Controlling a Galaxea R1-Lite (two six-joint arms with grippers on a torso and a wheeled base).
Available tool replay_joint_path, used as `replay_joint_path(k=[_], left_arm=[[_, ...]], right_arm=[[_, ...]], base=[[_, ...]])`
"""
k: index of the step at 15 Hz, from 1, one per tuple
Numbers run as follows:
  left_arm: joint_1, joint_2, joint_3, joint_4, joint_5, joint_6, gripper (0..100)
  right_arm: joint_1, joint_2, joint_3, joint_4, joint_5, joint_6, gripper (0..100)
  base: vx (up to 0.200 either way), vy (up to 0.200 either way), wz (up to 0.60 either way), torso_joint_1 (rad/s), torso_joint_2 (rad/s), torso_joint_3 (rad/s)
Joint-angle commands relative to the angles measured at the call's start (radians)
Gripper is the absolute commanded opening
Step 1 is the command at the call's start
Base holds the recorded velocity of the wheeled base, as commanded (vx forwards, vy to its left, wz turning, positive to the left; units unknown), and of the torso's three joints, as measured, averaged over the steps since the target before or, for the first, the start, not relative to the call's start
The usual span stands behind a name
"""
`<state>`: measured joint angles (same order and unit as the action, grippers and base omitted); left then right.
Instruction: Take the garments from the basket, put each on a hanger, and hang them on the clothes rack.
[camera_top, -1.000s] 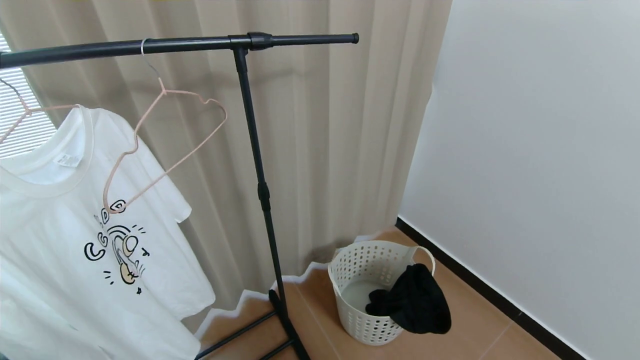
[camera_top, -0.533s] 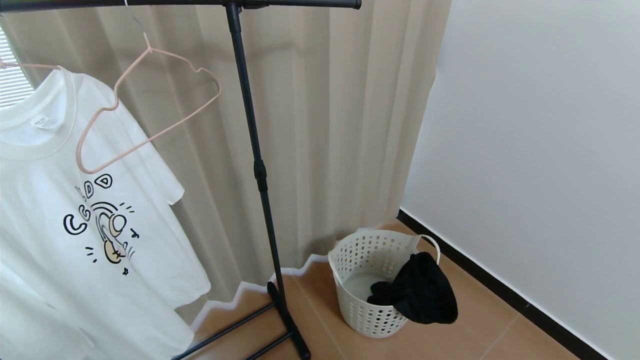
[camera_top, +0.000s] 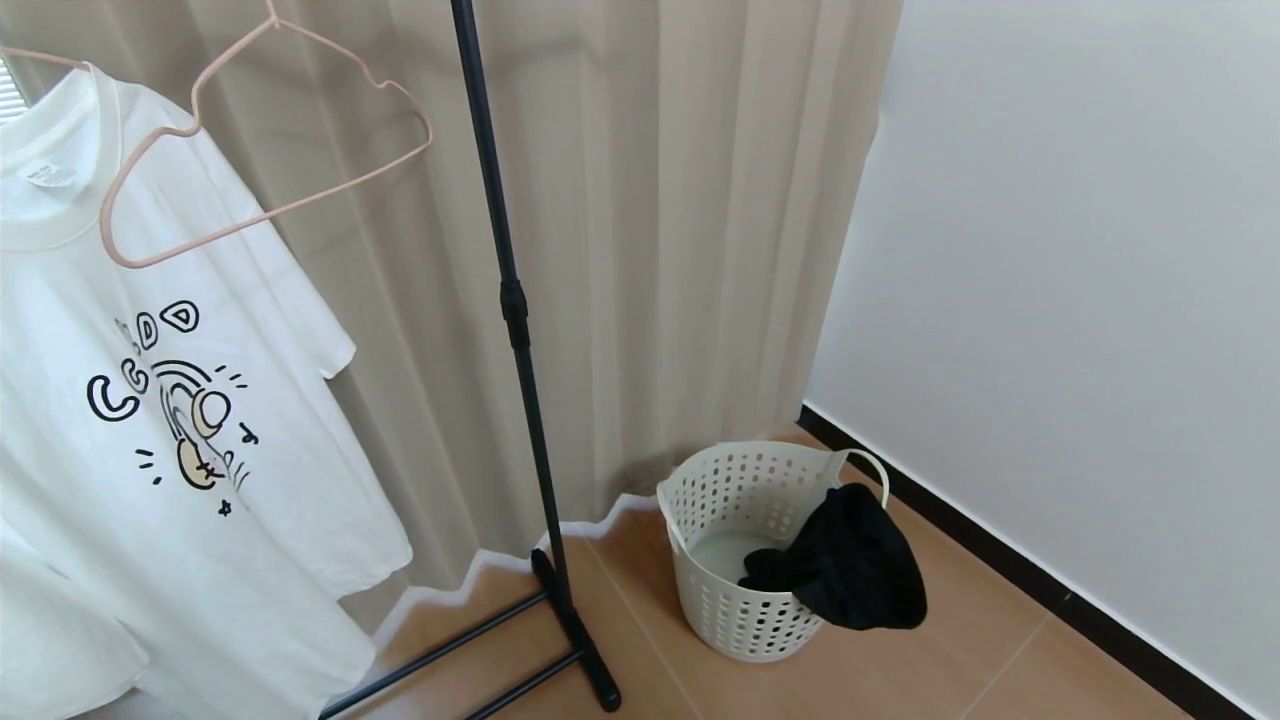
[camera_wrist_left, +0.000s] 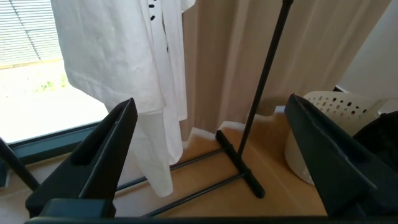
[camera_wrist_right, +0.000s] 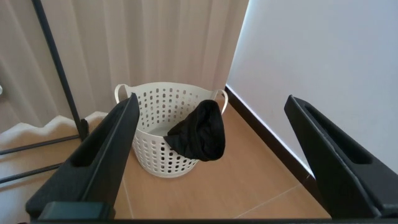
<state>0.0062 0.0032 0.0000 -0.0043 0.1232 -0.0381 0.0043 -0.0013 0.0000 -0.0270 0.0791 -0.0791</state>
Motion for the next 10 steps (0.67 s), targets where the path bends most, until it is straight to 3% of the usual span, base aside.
replay_joint_path(k=[1,4,7,9,10], left_arm=[[0.001,0.0,0.0,0.0,0.001,-0.002,100],[0.0,0.0,0.0,0.0,0.001,-0.003,100],[0.001,0.0,0.0,0.0,0.001,-0.005,100],[0.001,0.0,0.0,0.0,0.001,-0.005,100],[0.001,0.0,0.0,0.0,0.001,-0.005,100]], right_arm=[[0.0,0.001,0.0,-0.001,0.001,0.001,100],[0.0,0.001,0.0,-0.001,0.001,-0.001,100],[0.0,0.001,0.0,-0.001,0.001,-0.001,100],[0.0,0.001,0.0,-0.001,0.001,-0.001,100],[0.0,0.001,0.0,-0.001,0.001,-0.001,100]], base=[[0.0,-0.2,0.0,-0.002,0.04,0.036],[0.0,-0.2,0.0,-0.004,0.02,0.007],[0.2,-0.2,0.0,0.002,0.01,0.002],[0.0,-0.2,0.0,0.005,0.0,0.005],[0.2,0.0,0.0,0.007,0.0,0.007]])
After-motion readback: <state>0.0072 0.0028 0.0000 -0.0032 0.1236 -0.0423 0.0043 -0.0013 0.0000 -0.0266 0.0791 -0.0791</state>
